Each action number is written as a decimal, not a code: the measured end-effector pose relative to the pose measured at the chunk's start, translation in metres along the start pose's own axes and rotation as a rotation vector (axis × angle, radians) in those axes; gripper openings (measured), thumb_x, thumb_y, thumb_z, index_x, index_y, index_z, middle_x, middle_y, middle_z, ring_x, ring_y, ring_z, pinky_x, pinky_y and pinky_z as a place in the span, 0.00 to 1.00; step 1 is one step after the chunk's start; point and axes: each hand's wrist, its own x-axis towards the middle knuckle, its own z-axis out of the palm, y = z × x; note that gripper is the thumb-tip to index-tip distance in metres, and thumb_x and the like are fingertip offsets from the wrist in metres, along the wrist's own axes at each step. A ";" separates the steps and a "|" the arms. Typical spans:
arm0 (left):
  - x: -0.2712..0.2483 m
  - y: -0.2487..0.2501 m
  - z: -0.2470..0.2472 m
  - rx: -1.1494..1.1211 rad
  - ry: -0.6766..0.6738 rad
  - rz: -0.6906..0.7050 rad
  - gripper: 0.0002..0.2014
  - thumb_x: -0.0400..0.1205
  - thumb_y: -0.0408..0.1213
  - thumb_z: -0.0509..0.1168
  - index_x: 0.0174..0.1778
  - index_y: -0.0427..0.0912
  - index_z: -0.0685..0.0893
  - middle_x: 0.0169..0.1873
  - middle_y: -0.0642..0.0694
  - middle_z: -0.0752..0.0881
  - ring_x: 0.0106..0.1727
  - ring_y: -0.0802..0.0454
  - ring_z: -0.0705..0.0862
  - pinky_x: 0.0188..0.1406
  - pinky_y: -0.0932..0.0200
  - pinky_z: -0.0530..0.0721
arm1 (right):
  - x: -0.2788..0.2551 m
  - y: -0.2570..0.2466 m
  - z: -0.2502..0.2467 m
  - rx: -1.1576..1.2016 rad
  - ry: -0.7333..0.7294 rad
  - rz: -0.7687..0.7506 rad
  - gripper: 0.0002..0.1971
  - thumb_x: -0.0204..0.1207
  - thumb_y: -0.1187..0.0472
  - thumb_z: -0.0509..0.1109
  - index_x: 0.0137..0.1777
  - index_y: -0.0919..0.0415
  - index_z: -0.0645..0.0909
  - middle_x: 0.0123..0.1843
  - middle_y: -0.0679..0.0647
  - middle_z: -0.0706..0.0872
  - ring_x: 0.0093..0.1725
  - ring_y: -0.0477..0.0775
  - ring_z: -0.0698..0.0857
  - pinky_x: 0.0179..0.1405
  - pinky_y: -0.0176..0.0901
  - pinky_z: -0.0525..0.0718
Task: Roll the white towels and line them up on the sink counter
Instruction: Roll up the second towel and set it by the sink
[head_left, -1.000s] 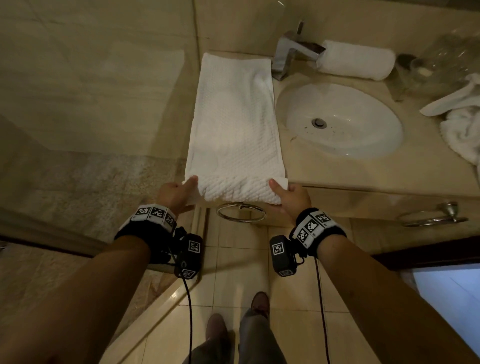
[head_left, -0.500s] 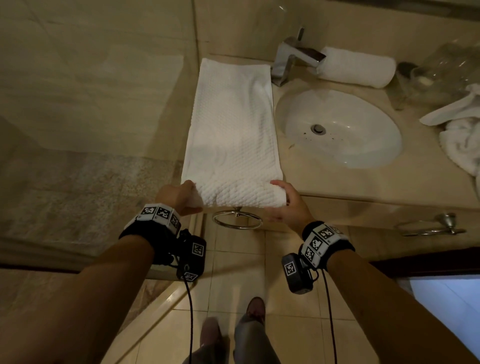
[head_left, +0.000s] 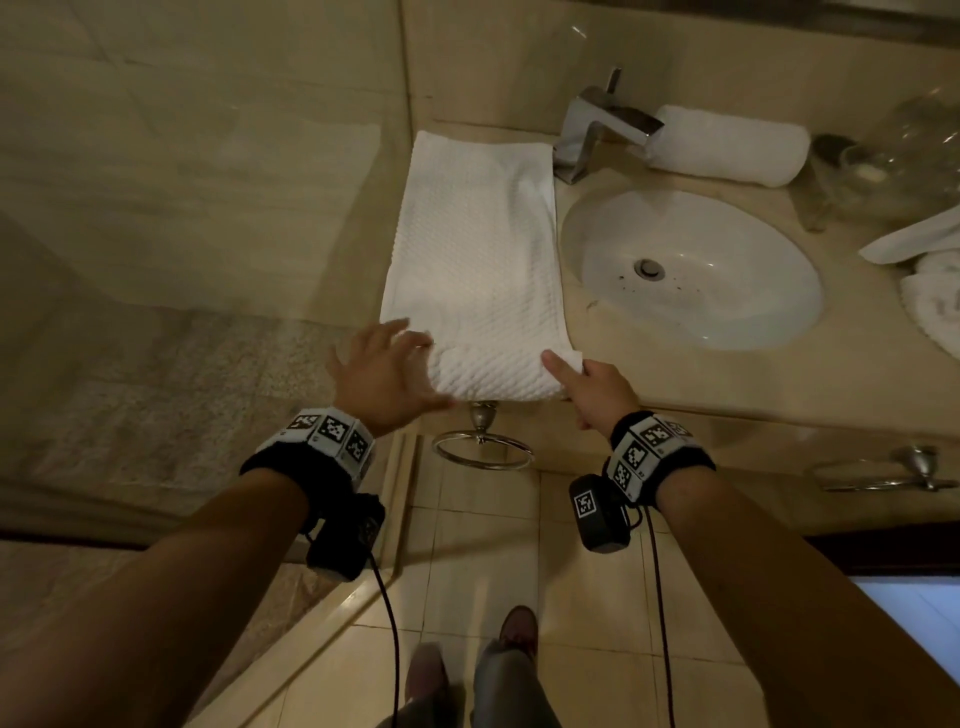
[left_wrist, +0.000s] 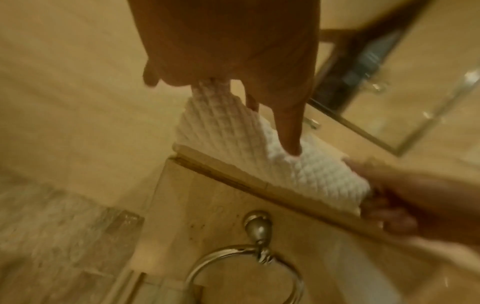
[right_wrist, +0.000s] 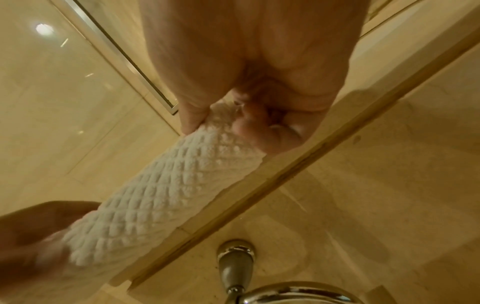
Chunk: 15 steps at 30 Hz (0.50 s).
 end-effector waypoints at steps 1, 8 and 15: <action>-0.003 0.006 -0.004 0.193 -0.039 0.079 0.44 0.63 0.65 0.75 0.74 0.56 0.69 0.77 0.53 0.65 0.80 0.47 0.60 0.75 0.28 0.48 | 0.002 -0.002 0.000 -0.027 0.007 0.002 0.30 0.74 0.31 0.64 0.62 0.56 0.84 0.51 0.52 0.87 0.44 0.54 0.84 0.41 0.43 0.82; 0.007 0.023 0.010 0.727 -0.056 0.229 0.28 0.70 0.35 0.68 0.65 0.37 0.67 0.59 0.40 0.75 0.58 0.41 0.73 0.57 0.40 0.73 | -0.003 -0.021 0.001 -0.340 0.257 -0.179 0.28 0.77 0.40 0.69 0.68 0.60 0.72 0.63 0.56 0.83 0.54 0.58 0.83 0.46 0.42 0.76; 0.052 0.038 0.000 0.567 -0.163 0.071 0.23 0.72 0.45 0.67 0.61 0.45 0.71 0.58 0.46 0.80 0.62 0.45 0.76 0.61 0.43 0.72 | -0.004 -0.027 0.038 -1.035 -0.040 -0.685 0.48 0.65 0.55 0.73 0.82 0.57 0.51 0.78 0.55 0.59 0.77 0.57 0.60 0.82 0.58 0.50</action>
